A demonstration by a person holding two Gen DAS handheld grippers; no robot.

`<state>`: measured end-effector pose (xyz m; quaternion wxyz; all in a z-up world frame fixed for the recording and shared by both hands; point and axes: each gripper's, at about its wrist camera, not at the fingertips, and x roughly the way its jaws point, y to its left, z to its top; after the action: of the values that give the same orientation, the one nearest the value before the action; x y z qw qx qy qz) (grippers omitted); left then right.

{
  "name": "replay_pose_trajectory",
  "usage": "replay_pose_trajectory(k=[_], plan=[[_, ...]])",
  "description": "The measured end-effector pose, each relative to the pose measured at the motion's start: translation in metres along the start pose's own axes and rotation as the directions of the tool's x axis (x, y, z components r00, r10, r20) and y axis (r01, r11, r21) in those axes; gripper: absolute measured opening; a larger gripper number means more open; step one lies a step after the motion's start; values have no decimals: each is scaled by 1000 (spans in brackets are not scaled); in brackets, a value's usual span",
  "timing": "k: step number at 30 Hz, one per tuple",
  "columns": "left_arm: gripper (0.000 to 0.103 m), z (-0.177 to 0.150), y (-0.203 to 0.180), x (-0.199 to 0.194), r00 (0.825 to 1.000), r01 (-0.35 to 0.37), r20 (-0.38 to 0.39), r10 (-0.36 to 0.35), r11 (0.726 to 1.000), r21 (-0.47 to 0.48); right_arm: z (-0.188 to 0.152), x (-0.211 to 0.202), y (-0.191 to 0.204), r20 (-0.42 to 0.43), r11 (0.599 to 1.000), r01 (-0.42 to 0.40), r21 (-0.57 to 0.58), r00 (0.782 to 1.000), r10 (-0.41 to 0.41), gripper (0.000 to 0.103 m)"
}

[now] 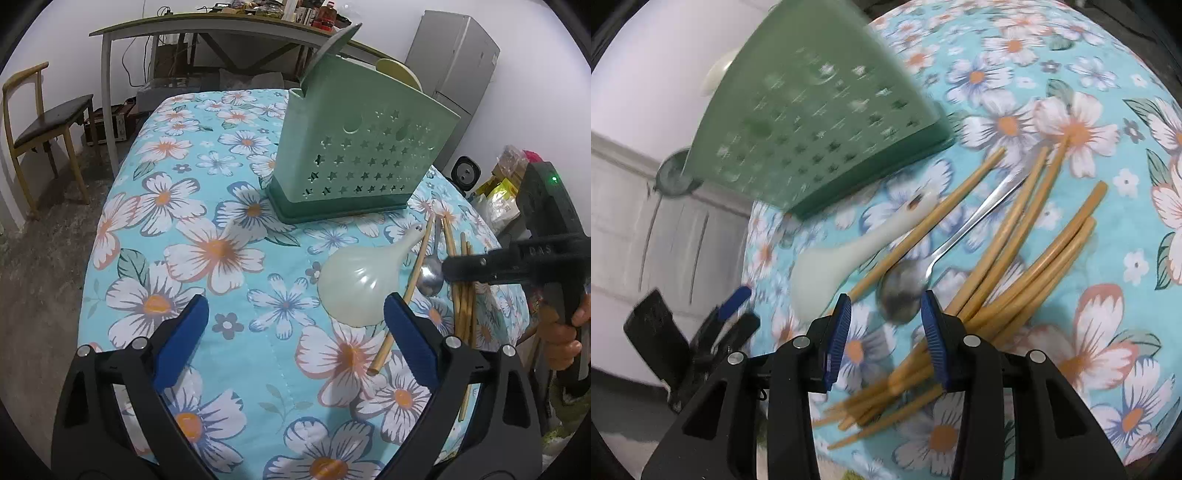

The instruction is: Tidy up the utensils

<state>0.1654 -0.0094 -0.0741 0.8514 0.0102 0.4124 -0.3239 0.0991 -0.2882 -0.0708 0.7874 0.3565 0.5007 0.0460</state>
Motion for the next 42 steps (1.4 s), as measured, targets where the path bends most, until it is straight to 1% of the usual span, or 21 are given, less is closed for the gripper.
replay_pose_trajectory(k=[1, 3, 5, 8, 10, 11, 12, 14, 16, 18, 20, 24, 26, 28, 32, 33, 35, 36, 39, 41, 42], plan=[[92, 0, 0, 1, 1000, -1, -3, 1, 1000, 0, 2, 1, -5, 0, 1000, -9, 27, 1000, 9, 39], [92, 0, -1, 2, 1000, -4, -7, 4, 1000, 0, 3, 2, -11, 3, 998, -18, 67, 1000, 18, 33], [92, -1, -1, 3, 1000, -10, -10, 10, 1000, 5, 5, -1, -16, 6, 996, -16, 85, 1000, 15, 32], [92, -2, -2, 6, 1000, -16, -17, 16, 1000, 10, 5, -3, -22, -1, 991, -61, 117, 998, 62, 32], [92, -3, -1, 8, 1000, -20, -21, 20, 1000, 9, 7, -3, -22, 2, 991, -68, 116, 998, 68, 32], [92, -4, -1, 8, 1000, -22, -20, 22, 1000, 11, 7, 2, -20, 4, 991, -71, 110, 997, 71, 30], [92, -4, -1, 7, 1000, -24, -18, 24, 1000, 12, 7, 8, -19, 2, 991, -78, 110, 997, 78, 22], [92, -5, -1, 6, 999, -32, -12, 33, 999, 17, 6, 15, -21, -13, 986, -96, 137, 995, 99, 15], [92, -6, -2, 5, 999, -46, -4, 46, 999, 27, 4, 17, -26, -14, 974, -146, 175, 988, 151, 12], [91, -6, -2, 4, 999, -54, 2, 54, 998, 36, 2, 18, -34, -3, 947, -223, 230, 973, 230, 8], [83, -7, -2, 3, 998, -61, 4, 61, 997, 42, 1, 16, -41, 13, 923, -272, 271, 960, 279, 5], [77, -7, -5, 3, 997, -76, 6, 75, 995, 65, -2, -1, -49, 65, 902, -311, 300, 950, 305, 4], [71, -7, -7, 1, 997, -79, 11, 78, 993, 85, -2, -10, -53, 89, 891, -333, 308, 943, 322, 4], [67, -7, -10, 1, 997, -76, 10, 76, 992, 98, -2, -23, -67, 115, 876, -361, 318, 933, 342, 4], [55, -6, -16, -1, 998, -69, 8, 69, 989, 131, -6, -42, -79, 145, 850, -413, 327, 911, 387, 4], [53, -6, -17, -1, 998, -61, -1, 62, 989, 133, -7, -45, -80, 150, 844, -426, 327, 905, 399, 4], [46, -4, -17, 0, 999, -22, -21, 24, 994, 107, -8, -46, -76, 156, 832, -452, 322, 892, 424, 4], [45, -3, -16, 0, 1000, 4, -29, -1, 996, 84, -11, -39, -66, 156, 829, -458, 320, 889, 431, 4], [42, 2, -8, 4, 994, 90, -61, -91, 996, -17, -11, -35, -59, 148, 820, -481, 310, 877, 458, 4], [41, 4, 0, 11, 983, 142, -98, -153, 984, -105, -9, -28, -55, 140, 816, -490, 305, 871, 471, 4], [40, 4, 4, 14, 979, 154, -110, -170, 978, -141, -10, -26, -55, 136, 812, -496, 306, 867, 479, 4]])
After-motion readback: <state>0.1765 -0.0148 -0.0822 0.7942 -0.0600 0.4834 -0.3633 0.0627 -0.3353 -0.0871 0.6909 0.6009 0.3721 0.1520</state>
